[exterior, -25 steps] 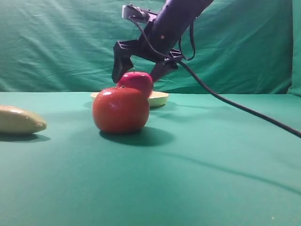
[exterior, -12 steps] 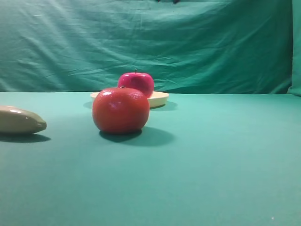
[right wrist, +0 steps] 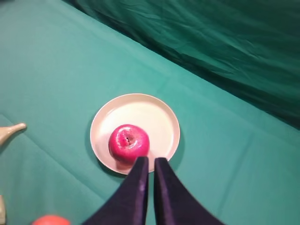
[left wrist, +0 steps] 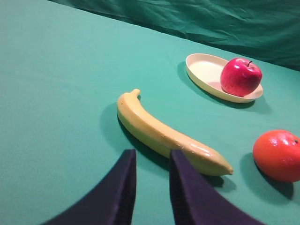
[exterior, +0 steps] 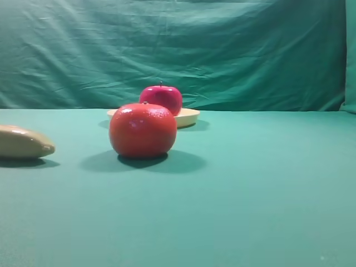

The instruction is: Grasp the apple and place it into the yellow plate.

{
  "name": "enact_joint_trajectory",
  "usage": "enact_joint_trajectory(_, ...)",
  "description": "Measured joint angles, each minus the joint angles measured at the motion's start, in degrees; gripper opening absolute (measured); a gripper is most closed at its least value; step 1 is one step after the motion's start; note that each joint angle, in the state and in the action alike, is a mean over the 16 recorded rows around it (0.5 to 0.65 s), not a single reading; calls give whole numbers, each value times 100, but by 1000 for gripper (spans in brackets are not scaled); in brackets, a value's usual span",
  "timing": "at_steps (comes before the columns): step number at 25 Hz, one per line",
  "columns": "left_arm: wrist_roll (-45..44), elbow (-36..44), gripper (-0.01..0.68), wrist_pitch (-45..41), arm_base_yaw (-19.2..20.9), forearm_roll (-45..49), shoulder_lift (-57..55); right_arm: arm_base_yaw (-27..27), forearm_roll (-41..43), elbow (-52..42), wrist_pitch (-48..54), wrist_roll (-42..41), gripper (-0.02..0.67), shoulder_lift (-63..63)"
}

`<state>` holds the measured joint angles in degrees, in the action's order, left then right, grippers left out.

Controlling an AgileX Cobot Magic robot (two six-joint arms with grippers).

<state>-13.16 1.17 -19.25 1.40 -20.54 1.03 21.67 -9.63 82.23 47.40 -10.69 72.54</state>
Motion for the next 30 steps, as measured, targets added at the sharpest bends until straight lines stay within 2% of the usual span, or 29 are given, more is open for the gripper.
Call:
enact_joint_trajectory(7, 0, 0, 157, 0, 0, 0, 0, 0, 13, -2209, -842, 24, 0, -2108)
enact_joint_trajectory(13, 0, 0, 157, 0, 0, 0, 0, 0, 3, -3663, -1151, 37, 0, -3843)
enact_joint_trajectory(21, 0, 0, 157, 0, 0, 0, 0, 0, -18, -4560, -908, 54, 0, -5578)
enact_joint_trajectory(30, 0, 0, 157, 0, 0, 0, 0, -85, 85, -5275, -966, 67, 0, -6401)
